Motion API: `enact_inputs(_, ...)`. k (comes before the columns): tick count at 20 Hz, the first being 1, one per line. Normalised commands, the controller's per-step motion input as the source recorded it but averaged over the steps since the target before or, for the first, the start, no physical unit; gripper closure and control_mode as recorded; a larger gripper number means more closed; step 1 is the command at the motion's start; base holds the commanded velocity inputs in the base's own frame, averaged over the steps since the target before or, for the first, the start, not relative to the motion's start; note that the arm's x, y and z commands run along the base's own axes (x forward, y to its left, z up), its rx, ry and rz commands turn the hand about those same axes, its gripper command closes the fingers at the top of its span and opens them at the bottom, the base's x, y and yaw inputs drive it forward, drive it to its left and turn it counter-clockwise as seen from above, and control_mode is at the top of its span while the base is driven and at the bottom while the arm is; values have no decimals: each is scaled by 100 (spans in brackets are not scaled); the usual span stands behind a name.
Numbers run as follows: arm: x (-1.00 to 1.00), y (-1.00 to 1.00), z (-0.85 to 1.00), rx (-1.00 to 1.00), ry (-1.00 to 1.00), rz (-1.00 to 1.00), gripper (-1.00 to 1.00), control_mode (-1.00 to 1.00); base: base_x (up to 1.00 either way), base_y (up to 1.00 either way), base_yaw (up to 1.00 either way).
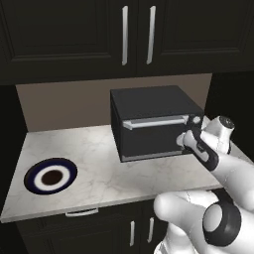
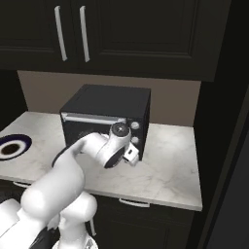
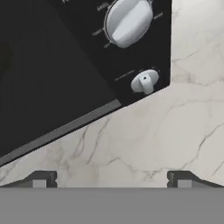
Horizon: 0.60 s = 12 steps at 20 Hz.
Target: Pick up the bagel from the plate, place it on the toaster oven rack, close the door, and set the timer.
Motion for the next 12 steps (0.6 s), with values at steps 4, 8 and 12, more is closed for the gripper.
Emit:
enact_inputs(4,43,-46,0,-9,-3,11,-100,-100,0,0,0)
enact_inputs(8,30,-50,0,-8,4,14,-100,-100,0,0,0)
enact_inputs(12,20,-46,0,-5,10,18,-100,-100,0,0,0)
